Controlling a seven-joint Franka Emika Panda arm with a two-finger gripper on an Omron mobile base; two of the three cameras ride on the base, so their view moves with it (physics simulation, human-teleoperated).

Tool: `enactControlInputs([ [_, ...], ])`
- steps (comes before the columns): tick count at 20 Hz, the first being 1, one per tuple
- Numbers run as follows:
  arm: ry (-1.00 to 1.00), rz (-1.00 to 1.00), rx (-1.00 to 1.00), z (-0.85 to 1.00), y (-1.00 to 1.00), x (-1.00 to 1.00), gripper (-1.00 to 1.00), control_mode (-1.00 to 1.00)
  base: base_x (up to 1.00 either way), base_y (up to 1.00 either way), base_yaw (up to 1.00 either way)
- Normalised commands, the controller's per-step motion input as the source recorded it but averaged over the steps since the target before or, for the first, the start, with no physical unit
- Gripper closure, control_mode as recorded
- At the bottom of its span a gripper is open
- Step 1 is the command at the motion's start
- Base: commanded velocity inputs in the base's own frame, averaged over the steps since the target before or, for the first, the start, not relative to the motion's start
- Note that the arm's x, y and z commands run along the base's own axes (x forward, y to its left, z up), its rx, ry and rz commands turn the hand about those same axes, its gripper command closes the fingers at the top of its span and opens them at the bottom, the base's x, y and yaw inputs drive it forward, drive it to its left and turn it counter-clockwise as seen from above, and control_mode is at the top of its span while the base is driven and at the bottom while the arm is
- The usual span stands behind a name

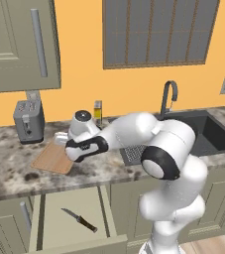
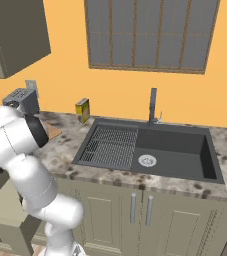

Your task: Open the drawer on the left and place the cutting tools on the cutting board.

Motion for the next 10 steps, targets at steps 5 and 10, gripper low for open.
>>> enactControlInputs([
  [5,0.04,0.00,0.00,-0.32,0.01,0.39,1.00,-1.00,0.00,0.00,0.00],
  [10,0.01,-0.01,0.00,-0.33,0.10,0.45,-1.00,-1.00,0.00,0.00,0.00],
])
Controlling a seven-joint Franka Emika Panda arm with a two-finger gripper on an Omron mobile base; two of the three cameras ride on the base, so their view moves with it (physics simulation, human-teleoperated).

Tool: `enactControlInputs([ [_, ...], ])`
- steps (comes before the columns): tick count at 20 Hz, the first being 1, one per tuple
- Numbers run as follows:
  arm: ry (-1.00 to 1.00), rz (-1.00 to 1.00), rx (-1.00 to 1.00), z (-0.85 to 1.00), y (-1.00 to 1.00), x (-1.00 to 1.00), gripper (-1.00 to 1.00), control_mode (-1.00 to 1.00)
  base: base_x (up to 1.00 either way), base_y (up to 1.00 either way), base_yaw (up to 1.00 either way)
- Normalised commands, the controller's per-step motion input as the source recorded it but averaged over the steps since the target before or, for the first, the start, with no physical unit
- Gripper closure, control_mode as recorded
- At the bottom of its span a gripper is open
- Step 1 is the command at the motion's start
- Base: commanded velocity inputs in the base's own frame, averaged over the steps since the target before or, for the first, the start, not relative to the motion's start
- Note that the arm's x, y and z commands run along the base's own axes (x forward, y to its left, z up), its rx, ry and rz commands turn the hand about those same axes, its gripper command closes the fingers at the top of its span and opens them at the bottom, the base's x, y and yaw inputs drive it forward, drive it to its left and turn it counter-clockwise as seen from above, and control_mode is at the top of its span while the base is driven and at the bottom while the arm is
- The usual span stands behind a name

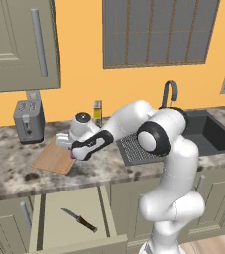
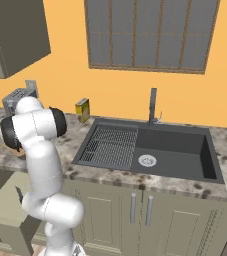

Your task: Open the drawer on the left and place the cutting tools on the cutting board.

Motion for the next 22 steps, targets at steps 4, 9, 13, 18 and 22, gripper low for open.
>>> enactControlInputs([
  [4,0.00,0.00,0.00,-0.02,0.03,0.19,-1.00,-1.00,0.00,0.00,0.00],
  [9,0.00,0.00,0.00,0.09,0.01,-0.02,-1.00,-1.00,0.00,0.00,0.00],
  [13,-0.03,0.00,0.01,0.56,0.00,-0.67,-1.00,-1.00,0.00,0.00,0.00],
  [18,0.00,0.00,0.04,0.46,-0.10,-0.97,-1.00,-1.00,0.00,0.00,0.00],
  [22,0.00,0.03,0.08,0.15,-0.48,-1.00,-1.00,-1.00,0.00,0.00,0.00],
])
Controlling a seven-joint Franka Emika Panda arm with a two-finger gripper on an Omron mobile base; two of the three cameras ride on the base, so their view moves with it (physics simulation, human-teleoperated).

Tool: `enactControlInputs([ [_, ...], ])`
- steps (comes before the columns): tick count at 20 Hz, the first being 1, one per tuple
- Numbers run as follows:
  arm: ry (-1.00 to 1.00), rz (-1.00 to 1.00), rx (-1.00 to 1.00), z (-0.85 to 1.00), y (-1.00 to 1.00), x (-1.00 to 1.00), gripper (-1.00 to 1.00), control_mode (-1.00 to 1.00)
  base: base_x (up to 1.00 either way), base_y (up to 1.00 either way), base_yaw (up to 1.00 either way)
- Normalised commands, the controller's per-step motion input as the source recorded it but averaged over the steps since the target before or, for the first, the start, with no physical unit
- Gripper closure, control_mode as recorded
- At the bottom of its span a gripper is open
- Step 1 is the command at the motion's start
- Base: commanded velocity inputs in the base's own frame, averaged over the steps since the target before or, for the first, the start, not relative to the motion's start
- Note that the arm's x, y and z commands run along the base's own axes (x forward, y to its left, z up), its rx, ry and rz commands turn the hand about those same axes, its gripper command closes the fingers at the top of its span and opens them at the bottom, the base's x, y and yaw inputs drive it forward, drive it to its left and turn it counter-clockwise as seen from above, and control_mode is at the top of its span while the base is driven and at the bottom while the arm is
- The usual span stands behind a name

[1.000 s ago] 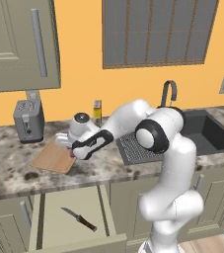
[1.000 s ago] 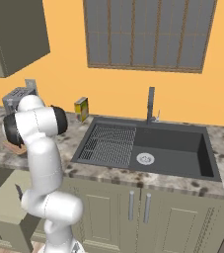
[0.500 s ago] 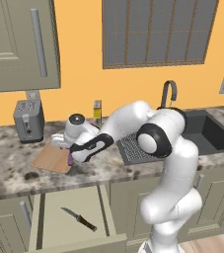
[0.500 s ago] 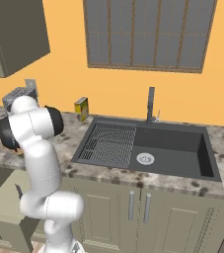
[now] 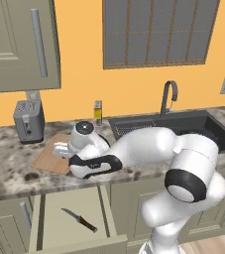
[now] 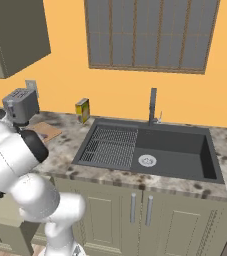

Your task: Open the drawer on the left and place the cutting tools on the cutting board.

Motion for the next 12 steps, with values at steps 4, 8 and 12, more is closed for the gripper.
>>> enactControlInputs([
  [4,0.06,0.07,0.07,0.22,-0.39,-1.00,-1.00,-1.00,0.00,0.00,0.00],
  [8,0.16,0.14,0.01,0.03,-0.19,-0.94,-1.00,-1.00,0.00,0.00,0.00],
  [12,0.34,0.20,-0.01,0.00,0.03,-0.40,-1.00,-1.00,0.00,0.00,0.00],
])
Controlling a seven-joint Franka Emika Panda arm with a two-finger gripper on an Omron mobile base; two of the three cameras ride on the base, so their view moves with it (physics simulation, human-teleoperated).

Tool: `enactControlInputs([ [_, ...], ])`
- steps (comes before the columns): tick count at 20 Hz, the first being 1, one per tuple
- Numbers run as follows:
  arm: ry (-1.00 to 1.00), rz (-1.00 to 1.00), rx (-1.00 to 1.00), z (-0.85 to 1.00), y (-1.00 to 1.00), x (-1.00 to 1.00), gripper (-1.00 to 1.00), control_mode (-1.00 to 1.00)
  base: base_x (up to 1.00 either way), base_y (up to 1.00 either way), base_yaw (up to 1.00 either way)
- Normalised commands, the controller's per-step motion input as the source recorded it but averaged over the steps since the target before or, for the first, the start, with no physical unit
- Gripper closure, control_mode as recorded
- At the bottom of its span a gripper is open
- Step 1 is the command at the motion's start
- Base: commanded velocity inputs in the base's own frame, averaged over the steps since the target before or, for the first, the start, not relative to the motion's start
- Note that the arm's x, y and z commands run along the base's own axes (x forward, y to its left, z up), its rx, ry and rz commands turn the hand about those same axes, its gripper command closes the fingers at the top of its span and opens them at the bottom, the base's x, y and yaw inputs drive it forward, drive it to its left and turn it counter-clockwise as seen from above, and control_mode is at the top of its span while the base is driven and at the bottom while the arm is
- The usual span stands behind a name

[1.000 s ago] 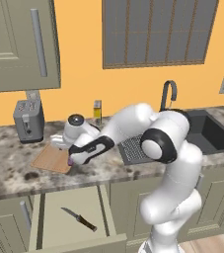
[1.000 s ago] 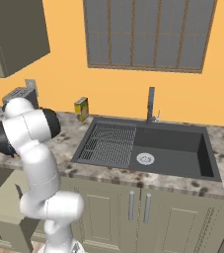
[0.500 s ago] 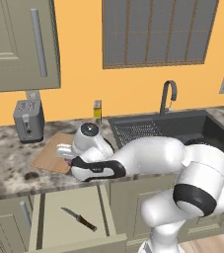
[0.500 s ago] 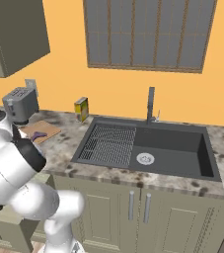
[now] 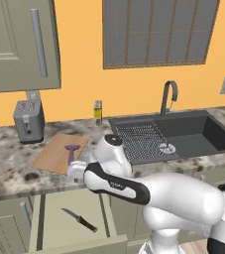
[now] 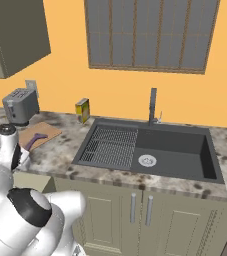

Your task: Open the drawer on the left and place the cutting tools on the cutting board.

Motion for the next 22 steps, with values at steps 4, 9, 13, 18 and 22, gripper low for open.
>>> enactControlInputs([
  [4,0.23,0.16,-0.05,0.00,0.17,-0.06,-1.00,-1.00,0.00,0.00,0.00],
  [9,0.00,0.00,0.00,0.00,0.01,0.00,-1.00,-1.00,0.00,0.00,0.00],
  [13,0.00,0.02,-0.28,-0.20,0.28,0.00,-1.00,-1.00,0.00,0.00,0.00],
  [18,0.00,0.19,-0.32,-0.28,0.09,0.00,-1.00,-1.00,0.00,0.00,0.00],
  [22,0.00,0.10,-0.01,0.00,0.00,0.00,-1.00,-1.00,0.00,0.00,0.00],
])
